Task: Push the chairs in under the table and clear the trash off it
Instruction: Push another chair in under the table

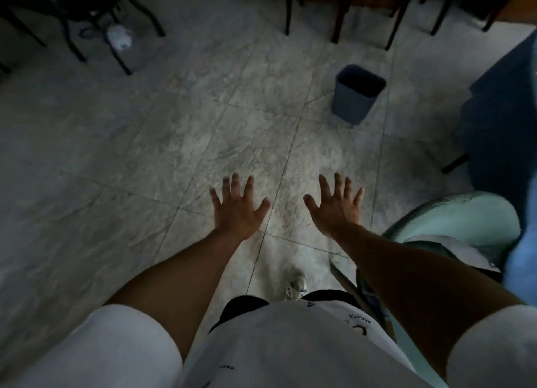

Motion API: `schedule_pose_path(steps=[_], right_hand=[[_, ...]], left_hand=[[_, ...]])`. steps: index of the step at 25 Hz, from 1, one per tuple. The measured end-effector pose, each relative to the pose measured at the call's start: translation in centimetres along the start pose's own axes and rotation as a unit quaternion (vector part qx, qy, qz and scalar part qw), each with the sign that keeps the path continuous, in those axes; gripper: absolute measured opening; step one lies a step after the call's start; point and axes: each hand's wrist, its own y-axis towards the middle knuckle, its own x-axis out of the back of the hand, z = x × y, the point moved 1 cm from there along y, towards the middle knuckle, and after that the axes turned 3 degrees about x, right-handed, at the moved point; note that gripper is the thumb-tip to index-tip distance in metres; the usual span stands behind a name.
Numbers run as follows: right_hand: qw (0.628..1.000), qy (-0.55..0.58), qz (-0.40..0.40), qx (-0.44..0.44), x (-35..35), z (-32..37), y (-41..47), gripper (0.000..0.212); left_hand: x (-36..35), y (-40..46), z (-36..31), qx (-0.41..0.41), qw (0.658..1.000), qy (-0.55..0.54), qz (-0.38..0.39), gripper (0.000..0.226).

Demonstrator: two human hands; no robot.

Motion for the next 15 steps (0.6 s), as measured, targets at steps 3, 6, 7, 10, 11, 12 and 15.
schedule_pose_path(steps=[3,6,7,10,11,12,15], right_hand=[[0.999,0.015,-0.010,-0.038,1.6,-1.5,3.7,0.081],[0.994,0.044,-0.015,-0.101,2.8,-3.7,7.1,0.080],[0.990,0.054,-0.022,-0.129,3.4,-4.6,8.3,0.080],[0.972,0.073,-0.055,-0.217,5.5,-8.0,11.6,0.080],[0.964,0.080,-0.062,-0.246,6.5,-9.2,12.4,0.080],[0.956,0.087,-0.068,-0.270,7.5,-10.1,12.9,0.080],[0.927,0.110,-0.092,-0.347,9.6,-12.6,13.8,0.081]], left_hand=[[2.0,6.2,-2.5,-0.042,0.999,0.021,0.000,0.081],[3.3,12.2,-5.5,-0.090,0.995,0.048,0.012,0.081],[3.8,14.6,-7.0,-0.114,0.992,0.057,0.014,0.080],[5.7,21.7,-12.3,-0.182,0.980,0.081,0.016,0.079],[6.6,23.8,-14.2,-0.212,0.974,0.086,0.015,0.079],[7.6,25.3,-16.1,-0.238,0.967,0.084,0.014,0.079],[9.8,28.9,-21.8,-0.333,0.939,0.089,0.017,0.079]])
